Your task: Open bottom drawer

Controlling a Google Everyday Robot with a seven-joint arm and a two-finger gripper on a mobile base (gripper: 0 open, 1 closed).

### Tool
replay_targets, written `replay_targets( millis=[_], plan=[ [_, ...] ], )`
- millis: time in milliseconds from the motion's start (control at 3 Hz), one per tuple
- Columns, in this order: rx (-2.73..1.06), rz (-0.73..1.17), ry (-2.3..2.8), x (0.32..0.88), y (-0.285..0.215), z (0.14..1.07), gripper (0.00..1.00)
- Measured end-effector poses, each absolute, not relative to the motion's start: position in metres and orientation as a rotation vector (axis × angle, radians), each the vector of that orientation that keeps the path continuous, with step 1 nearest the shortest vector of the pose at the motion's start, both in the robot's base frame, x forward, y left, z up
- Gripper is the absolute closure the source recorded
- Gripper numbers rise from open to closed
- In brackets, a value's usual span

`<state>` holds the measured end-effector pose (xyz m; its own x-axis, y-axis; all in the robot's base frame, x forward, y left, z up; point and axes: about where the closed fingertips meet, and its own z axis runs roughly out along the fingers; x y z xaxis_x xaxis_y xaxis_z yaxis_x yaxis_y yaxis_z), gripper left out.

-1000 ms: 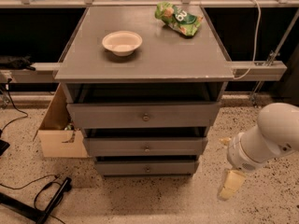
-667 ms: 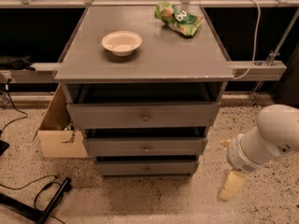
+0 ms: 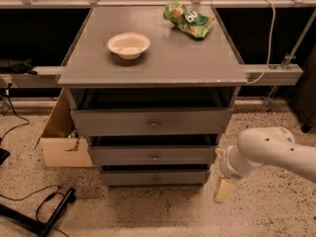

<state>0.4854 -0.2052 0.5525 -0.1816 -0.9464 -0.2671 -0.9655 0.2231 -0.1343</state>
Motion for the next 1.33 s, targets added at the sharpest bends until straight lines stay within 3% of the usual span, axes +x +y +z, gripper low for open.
replay_targets(
  millis=[333,1333],
  plan=[
    [-1.861,0.029,2.170,0.527,-0.209,0.488,0.00],
    [-1.932,0.042,2.211,0.528,-0.202,0.434,0.00]
  ],
)
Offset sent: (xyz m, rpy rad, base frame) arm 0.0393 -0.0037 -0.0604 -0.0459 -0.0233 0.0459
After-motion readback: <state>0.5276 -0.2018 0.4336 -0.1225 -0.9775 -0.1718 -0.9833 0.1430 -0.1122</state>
